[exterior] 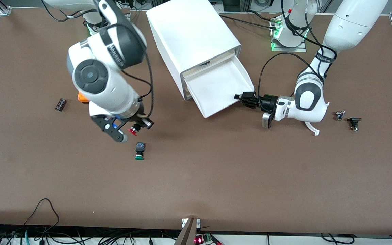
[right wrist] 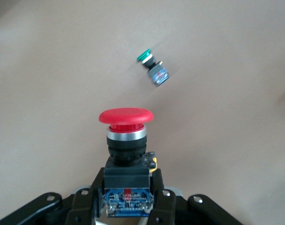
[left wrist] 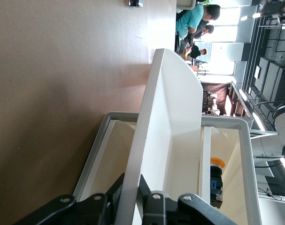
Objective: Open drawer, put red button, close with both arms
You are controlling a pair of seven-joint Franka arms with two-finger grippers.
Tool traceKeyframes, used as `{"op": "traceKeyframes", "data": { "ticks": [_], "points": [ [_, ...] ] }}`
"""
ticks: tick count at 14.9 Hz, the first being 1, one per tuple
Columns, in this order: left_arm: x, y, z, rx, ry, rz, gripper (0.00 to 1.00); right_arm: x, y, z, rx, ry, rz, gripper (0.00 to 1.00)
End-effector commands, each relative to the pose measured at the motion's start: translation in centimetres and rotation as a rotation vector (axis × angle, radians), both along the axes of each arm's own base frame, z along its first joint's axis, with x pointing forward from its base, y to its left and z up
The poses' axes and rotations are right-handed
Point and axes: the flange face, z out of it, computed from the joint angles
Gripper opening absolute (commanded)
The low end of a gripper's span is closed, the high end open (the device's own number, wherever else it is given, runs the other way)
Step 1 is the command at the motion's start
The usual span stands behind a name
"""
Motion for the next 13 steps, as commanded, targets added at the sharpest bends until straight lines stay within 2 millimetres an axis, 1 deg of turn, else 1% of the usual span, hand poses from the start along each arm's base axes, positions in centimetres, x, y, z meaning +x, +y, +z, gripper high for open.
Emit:
{"op": "traceKeyframes", "data": {
  "ticks": [1,3,5,6,7,9,10,12,13],
  "points": [
    [0.8,0.2,-0.7,0.047,0.026,0.001,1.00,-1.8,4.5,0.6,0.025,-0.031,-0.108,0.00],
    [1.2,0.6,0.2,0.063,0.063,0.023,1.00,-4.1,8.5,0.4,0.037,-0.044,-0.169,0.00],
    [2.1,0.6,2.7,0.091,0.095,0.045,1.00,-6.5,12.0,0.0,0.043,-0.050,-0.221,0.00],
    [2.5,0.7,3.8,0.130,0.112,0.036,1.00,-7.5,13.6,-0.7,0.046,-0.051,-0.252,0.00],
    [3.2,0.9,5.4,0.181,0.113,0.022,1.00,-8.6,15.3,-1.2,0.051,-0.052,-0.274,0.00],
    [4.6,1.5,9.1,0.314,0.125,-0.005,1.00,-10.5,18.5,-3.0,0.056,-0.077,-0.329,0.00],
    [5.2,1.6,10.6,0.388,0.132,-0.031,1.00,-11.1,19.8,-4.2,0.057,-0.087,-0.362,0.00],
    [6.0,2.1,14.0,0.529,0.153,-0.072,1.00,-12.9,22.6,-6.5,0.075,-0.097,-0.406,0.00],
    [6.6,2.3,15.5,0.588,0.169,-0.084,1.00,-13.6,23.6,-7.5,0.082,-0.094,-0.431,0.00]
  ]
}}
